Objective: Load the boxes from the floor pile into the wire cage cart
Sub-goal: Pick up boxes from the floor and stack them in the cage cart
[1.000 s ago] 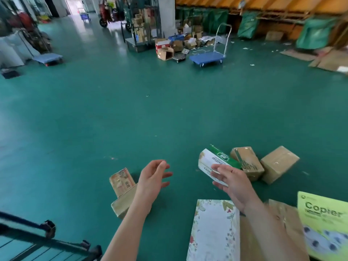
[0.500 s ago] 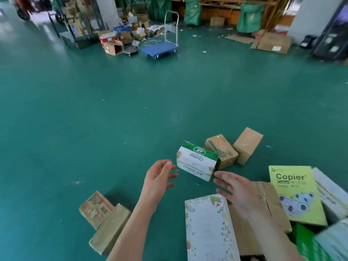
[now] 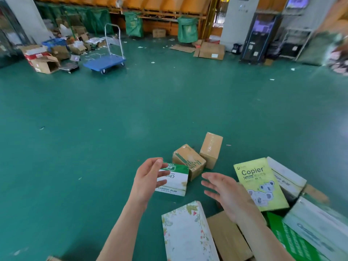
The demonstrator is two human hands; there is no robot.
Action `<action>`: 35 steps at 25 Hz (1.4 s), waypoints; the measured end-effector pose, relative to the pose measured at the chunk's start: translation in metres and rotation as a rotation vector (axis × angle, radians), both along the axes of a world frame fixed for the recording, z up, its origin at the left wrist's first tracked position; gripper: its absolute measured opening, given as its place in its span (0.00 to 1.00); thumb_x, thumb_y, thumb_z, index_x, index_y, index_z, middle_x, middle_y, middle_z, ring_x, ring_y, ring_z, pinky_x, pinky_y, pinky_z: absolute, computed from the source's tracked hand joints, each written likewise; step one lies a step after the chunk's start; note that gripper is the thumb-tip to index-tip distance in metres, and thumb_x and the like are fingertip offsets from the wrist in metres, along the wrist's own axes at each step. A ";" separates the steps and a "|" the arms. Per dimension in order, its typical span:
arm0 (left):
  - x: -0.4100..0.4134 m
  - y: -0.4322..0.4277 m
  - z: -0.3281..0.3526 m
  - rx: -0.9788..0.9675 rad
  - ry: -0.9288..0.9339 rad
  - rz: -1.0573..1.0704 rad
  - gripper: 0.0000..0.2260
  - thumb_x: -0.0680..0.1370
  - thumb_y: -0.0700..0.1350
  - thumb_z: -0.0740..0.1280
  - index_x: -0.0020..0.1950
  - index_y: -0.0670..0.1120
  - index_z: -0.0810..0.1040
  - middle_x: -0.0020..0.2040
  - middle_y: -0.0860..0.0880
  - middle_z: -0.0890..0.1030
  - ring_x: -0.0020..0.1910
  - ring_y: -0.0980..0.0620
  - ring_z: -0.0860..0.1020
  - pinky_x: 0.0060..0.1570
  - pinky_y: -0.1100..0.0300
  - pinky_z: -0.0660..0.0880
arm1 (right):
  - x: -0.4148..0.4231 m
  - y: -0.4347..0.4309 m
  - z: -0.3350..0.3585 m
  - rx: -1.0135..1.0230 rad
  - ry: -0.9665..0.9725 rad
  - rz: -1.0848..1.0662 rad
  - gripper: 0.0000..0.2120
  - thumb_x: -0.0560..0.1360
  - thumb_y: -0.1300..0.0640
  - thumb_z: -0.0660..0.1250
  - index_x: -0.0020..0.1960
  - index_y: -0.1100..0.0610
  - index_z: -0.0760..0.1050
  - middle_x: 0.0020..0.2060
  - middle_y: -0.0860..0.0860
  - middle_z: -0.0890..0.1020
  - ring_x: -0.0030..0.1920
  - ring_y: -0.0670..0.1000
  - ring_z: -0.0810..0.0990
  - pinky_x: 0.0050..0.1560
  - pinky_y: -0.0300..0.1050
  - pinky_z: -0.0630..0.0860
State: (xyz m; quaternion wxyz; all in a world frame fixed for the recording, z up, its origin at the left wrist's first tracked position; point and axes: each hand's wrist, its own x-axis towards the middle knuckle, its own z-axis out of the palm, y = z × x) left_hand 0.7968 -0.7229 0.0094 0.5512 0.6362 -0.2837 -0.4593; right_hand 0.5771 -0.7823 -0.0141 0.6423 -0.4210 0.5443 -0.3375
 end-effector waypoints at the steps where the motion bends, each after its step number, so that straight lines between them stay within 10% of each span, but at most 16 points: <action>1: -0.006 -0.012 -0.004 0.007 -0.001 -0.019 0.09 0.85 0.48 0.62 0.57 0.47 0.81 0.51 0.50 0.86 0.51 0.49 0.85 0.56 0.44 0.82 | -0.007 -0.010 -0.002 0.001 -0.003 -0.023 0.09 0.81 0.58 0.66 0.59 0.58 0.81 0.56 0.53 0.84 0.57 0.51 0.83 0.61 0.54 0.81; 19: 0.059 -0.253 -0.148 0.296 0.054 -0.028 0.09 0.85 0.47 0.62 0.54 0.46 0.80 0.50 0.49 0.86 0.50 0.49 0.85 0.56 0.45 0.81 | 0.036 -0.225 -0.130 0.236 0.109 -0.129 0.09 0.81 0.58 0.65 0.58 0.58 0.82 0.57 0.53 0.84 0.57 0.52 0.83 0.60 0.54 0.81; 31: 0.201 -0.465 -0.487 0.709 -0.034 -0.155 0.06 0.84 0.51 0.63 0.51 0.51 0.77 0.54 0.49 0.82 0.54 0.50 0.82 0.57 0.45 0.81 | 0.192 -0.419 -0.469 0.512 0.330 -0.197 0.10 0.82 0.59 0.64 0.56 0.61 0.82 0.52 0.57 0.84 0.53 0.55 0.84 0.59 0.59 0.81; 34: 0.232 -0.474 -0.578 0.794 -0.181 -0.226 0.14 0.80 0.60 0.62 0.56 0.51 0.77 0.58 0.48 0.81 0.58 0.47 0.79 0.62 0.45 0.77 | 0.192 -0.429 -0.548 0.532 0.513 -0.066 0.13 0.81 0.59 0.58 0.53 0.69 0.76 0.49 0.68 0.76 0.46 0.64 0.82 0.64 0.65 0.65; 35: 0.241 -0.476 -0.603 0.831 -0.256 -0.251 0.18 0.81 0.60 0.62 0.61 0.49 0.77 0.60 0.47 0.79 0.59 0.45 0.77 0.62 0.46 0.75 | 0.191 -0.434 -0.564 0.530 0.586 -0.034 0.12 0.81 0.60 0.57 0.51 0.67 0.75 0.48 0.67 0.76 0.41 0.59 0.82 0.44 0.47 0.68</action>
